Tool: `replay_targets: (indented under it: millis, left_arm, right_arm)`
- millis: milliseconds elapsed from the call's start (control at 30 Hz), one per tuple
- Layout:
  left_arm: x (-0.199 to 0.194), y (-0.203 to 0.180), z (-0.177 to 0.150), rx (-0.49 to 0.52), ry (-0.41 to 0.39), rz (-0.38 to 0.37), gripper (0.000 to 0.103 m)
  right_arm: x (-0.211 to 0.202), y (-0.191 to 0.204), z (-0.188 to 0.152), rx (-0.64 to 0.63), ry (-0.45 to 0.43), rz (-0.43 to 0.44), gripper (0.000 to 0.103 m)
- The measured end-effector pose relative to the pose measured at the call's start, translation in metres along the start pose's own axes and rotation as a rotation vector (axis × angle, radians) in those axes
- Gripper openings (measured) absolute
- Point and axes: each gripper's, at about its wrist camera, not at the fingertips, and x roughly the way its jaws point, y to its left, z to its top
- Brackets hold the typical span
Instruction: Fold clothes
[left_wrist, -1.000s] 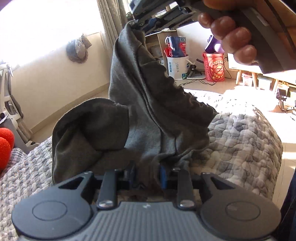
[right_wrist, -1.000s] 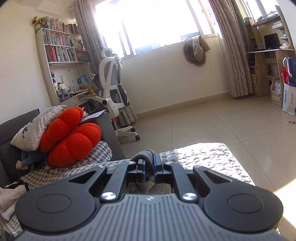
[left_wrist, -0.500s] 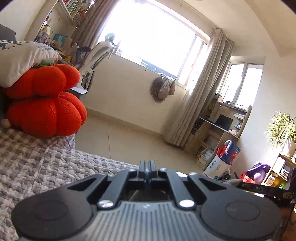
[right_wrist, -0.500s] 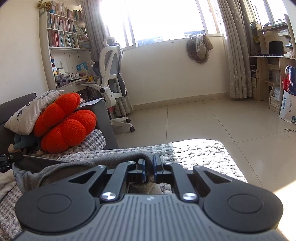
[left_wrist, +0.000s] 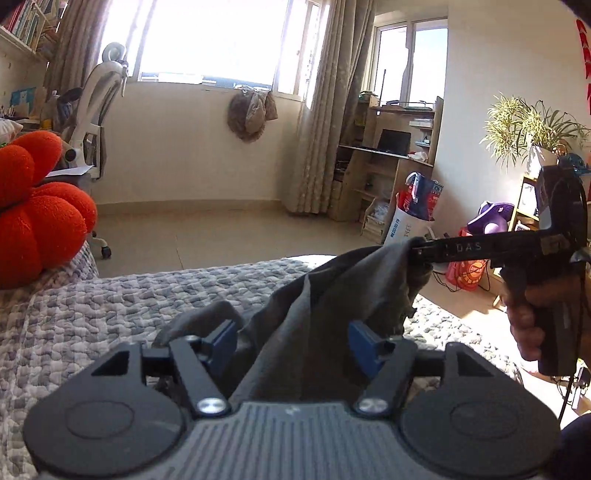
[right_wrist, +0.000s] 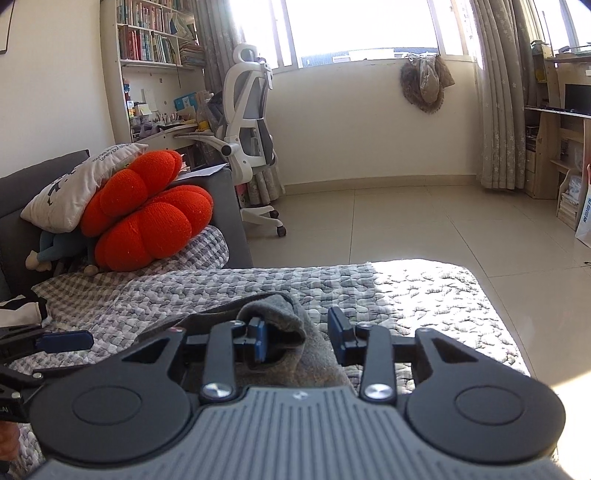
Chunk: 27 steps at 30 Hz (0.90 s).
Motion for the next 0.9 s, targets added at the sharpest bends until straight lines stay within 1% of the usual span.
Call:
replay_targets:
  millis: [33, 67, 100, 133, 167, 200, 233, 267, 400, 500, 533, 567, 600, 633, 667, 700, 800, 900]
  left_arm:
    - [0.008, -0.003, -0.002, 0.025, 0.032, 0.023, 0.075]
    - [0.017, -0.006, -0.006, 0.060, 0.072, 0.066, 0.074]
    - [0.023, -0.003, -0.010, 0.063, 0.104, 0.098, 0.059]
    - [0.027, 0.001, -0.012, 0.050, 0.130, 0.122, 0.031]
    - [0.031, 0.006, -0.015, 0.036, 0.156, 0.145, 0.017]
    - [0.030, 0.015, -0.015, -0.014, 0.152, 0.141, 0.009]
    - [0.025, 0.025, -0.013, -0.084, 0.133, 0.122, 0.008]
    - [0.019, 0.032, -0.010, -0.122, 0.107, 0.114, 0.008]
    - [-0.005, 0.048, 0.002, -0.202, -0.001, 0.094, 0.007]
    - [-0.018, 0.054, 0.007, -0.226, -0.061, 0.113, 0.007]
    - [-0.021, 0.055, 0.007, -0.233, -0.075, 0.126, 0.006]
    - [-0.024, 0.056, 0.008, -0.240, -0.089, 0.138, 0.006]
    - [-0.028, 0.058, 0.009, -0.253, -0.112, 0.144, 0.006]
    - [-0.034, 0.060, 0.011, -0.268, -0.138, 0.148, 0.006]
    - [-0.042, 0.062, 0.013, -0.283, -0.177, 0.148, 0.006]
    - [-0.054, 0.063, 0.017, -0.300, -0.236, 0.147, 0.006]
    - [-0.097, 0.072, 0.033, -0.358, -0.455, 0.138, 0.006]
    - [-0.132, 0.086, 0.042, -0.448, -0.626, 0.147, 0.006]
  right_arm:
    - [0.000, -0.002, 0.000, 0.007, 0.000, -0.007, 0.056]
    - [0.000, -0.003, 0.000, 0.014, 0.000, -0.014, 0.057]
    - [0.000, -0.005, 0.000, 0.020, 0.001, -0.021, 0.059]
    - [0.000, -0.006, 0.000, 0.027, 0.001, -0.028, 0.062]
    - [0.000, -0.008, 0.000, 0.034, 0.001, -0.035, 0.065]
    - [0.000, -0.009, 0.000, 0.041, 0.001, -0.042, 0.066]
    - [0.000, -0.011, -0.001, 0.048, 0.002, -0.049, 0.066]
    - [0.000, -0.013, -0.001, 0.054, 0.002, -0.056, 0.066]
    - [-0.001, -0.016, -0.002, 0.063, 0.010, -0.028, 0.066]
    - [0.000, -0.012, -0.003, 0.043, 0.022, 0.011, 0.066]
    - [0.000, -0.010, -0.004, 0.030, 0.022, 0.026, 0.060]
    - [0.000, -0.008, -0.004, 0.019, 0.020, 0.035, 0.025]
    - [-0.001, -0.005, -0.003, 0.009, 0.017, 0.040, 0.006]
    - [-0.001, -0.003, -0.003, -0.001, 0.013, 0.046, 0.003]
    - [-0.004, 0.000, -0.001, -0.015, -0.004, 0.036, 0.003]
    - [-0.008, 0.002, 0.002, -0.023, -0.038, 0.024, 0.003]
    - [-0.031, 0.005, 0.011, -0.021, -0.177, 0.011, 0.003]
    - [-0.054, 0.002, 0.018, 0.018, -0.322, -0.004, 0.003]
